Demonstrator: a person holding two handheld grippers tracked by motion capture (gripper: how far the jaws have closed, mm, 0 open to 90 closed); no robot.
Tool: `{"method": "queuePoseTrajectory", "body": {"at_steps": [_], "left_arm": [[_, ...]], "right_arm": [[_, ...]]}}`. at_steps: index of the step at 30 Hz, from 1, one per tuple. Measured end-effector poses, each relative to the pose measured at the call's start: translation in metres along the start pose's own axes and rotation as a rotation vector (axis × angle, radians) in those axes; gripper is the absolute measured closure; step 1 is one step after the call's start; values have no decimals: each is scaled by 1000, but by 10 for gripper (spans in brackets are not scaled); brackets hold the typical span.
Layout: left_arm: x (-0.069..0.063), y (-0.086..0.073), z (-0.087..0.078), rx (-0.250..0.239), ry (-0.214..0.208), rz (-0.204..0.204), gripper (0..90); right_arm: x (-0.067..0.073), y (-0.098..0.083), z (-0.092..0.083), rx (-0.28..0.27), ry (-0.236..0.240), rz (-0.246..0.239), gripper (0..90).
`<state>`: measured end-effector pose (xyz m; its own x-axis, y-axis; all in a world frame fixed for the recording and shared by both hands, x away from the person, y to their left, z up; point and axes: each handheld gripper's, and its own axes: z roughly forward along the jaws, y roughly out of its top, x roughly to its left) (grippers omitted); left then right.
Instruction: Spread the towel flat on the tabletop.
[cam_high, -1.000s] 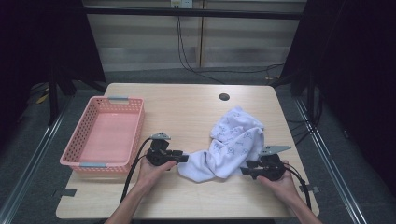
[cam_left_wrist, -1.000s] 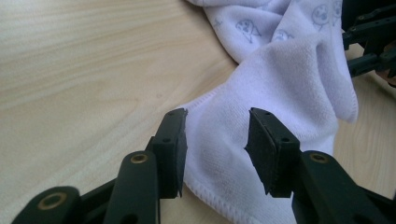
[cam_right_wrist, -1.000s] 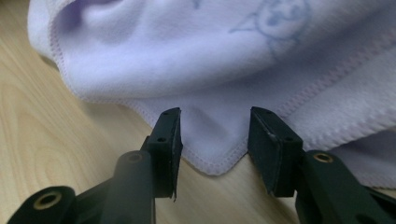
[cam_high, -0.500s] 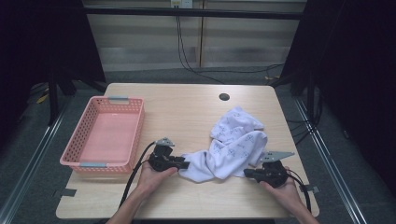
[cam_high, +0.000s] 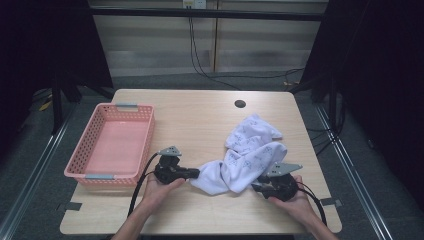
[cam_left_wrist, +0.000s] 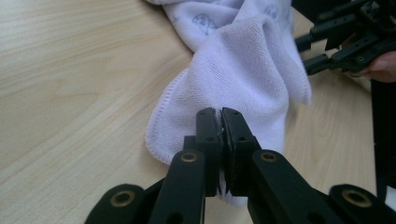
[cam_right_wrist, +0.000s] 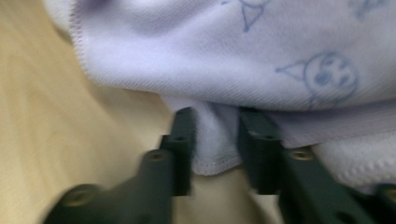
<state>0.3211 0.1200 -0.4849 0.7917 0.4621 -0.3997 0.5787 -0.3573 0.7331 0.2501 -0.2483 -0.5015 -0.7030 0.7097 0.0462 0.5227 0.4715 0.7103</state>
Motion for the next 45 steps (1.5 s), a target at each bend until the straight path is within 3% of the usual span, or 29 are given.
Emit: {"method": "queuePoseTrajectory", "body": {"at_steps": [1, 2, 5, 8, 11, 13, 15, 17, 19, 21, 22, 24, 26, 27, 30, 33, 36, 38, 41, 45], "left_arm": [[-2, 0, -1, -8, -4, -2, 853], [-4, 0, -2, -7, -3, 6, 841], [-15, 0, -5, -13, -10, 43, 834], [-25, -2, -9, -7, -14, 93, 855], [-36, -5, -10, 11, -28, 153, 862], [-48, -10, -8, 57, -56, 211, 862], [-58, -16, -4, 109, -82, 243, 861], [-63, -22, 1, 140, -109, 249, 842], [-64, -23, 2, 136, -116, 235, 740], [-60, -17, 0, 82, -129, 190, 675], [-54, -12, -3, 28, -132, 146, 650], [-48, -8, -2, -5, -112, 111, 627], [-44, -5, 6, 18, -82, 107, 638], [-44, -6, 9, 37, -93, 105, 626], [-52, -10, 17, 80, -140, 154, 571], [-56, -10, 10, 41, -173, 142, 529], [-59, -14, 2, 41, -168, 141, 502], [-63, -20, 2, 72, -172, 147, 497], [-71, -29, 8, 139, -195, 185, 487], [-78, -38, 18, 213, -193, 228, 436]], "right_arm": [[2, -2, -4, 7, 11, 6, 803], [2, -4, -7, 20, 27, 19, 840], [0, -8, -15, 40, 75, 71, 863], [-9, -7, -37, -52, 103, 150, 866], [-24, -8, -71, -165, 61, 210, 867], [-35, -11, -88, -209, 17, 242, 867], [-47, -15, -102, -241, -19, 283, 867], [-57, -20, -109, -255, -44, 311, 867], [-59, -23, -108, -251, -41, 312, 866], [-57, -25, -102, -239, -35, 307, 867], [-57, -25, -100, -235, -33, 303, 866], [-54, -24, -95, -219, -25, 295, 866], [-53, -22, -93, -221, -16, 294, 866], [-53, -22, -92, -221, -15, 294, 866], [-53, -23, -91, -222, -17, 299, 866], [-53, -24, -91, -223, -14, 303, 866], [-54, -25, -90, -218, -12, 306, 866], [-54, -25, -89, -218, -11, 307, 866], [-54, -25, -89, -217, -16, 311, 866], [-54, -26, -88, -211, -16, 314, 865]]}}
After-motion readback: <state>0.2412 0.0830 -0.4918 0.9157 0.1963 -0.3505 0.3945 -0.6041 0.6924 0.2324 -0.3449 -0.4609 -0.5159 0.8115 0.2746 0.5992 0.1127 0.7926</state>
